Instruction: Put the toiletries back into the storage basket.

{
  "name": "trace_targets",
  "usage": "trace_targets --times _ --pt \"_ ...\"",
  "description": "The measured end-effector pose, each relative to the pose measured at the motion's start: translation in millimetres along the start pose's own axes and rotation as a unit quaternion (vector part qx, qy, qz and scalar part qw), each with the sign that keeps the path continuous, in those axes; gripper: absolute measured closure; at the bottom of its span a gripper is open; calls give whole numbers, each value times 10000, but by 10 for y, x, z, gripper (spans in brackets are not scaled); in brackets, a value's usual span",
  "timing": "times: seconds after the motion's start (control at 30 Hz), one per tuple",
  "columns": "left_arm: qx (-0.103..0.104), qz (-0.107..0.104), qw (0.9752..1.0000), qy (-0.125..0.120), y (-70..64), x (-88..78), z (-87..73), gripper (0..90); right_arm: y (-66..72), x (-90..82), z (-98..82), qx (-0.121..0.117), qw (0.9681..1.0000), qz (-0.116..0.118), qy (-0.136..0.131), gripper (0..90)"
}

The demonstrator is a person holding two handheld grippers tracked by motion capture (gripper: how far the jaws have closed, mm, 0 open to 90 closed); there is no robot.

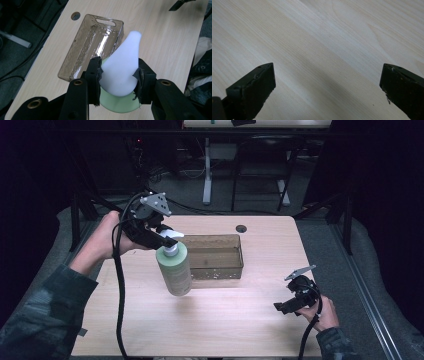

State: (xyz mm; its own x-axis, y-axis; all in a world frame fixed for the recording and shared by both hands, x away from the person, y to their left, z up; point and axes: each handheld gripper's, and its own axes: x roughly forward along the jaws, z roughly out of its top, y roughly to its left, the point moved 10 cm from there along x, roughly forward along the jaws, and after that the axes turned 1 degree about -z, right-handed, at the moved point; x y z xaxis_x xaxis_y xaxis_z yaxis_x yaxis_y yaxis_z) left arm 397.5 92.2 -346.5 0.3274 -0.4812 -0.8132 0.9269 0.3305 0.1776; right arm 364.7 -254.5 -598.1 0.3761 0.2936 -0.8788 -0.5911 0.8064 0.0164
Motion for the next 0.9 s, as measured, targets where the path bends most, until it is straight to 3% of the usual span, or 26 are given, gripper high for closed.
trace_targets --times 0.9 --pt "-87 218 9997 -44 227 -74 171 622 -15 2 -13 20 10000 -11 13 0"
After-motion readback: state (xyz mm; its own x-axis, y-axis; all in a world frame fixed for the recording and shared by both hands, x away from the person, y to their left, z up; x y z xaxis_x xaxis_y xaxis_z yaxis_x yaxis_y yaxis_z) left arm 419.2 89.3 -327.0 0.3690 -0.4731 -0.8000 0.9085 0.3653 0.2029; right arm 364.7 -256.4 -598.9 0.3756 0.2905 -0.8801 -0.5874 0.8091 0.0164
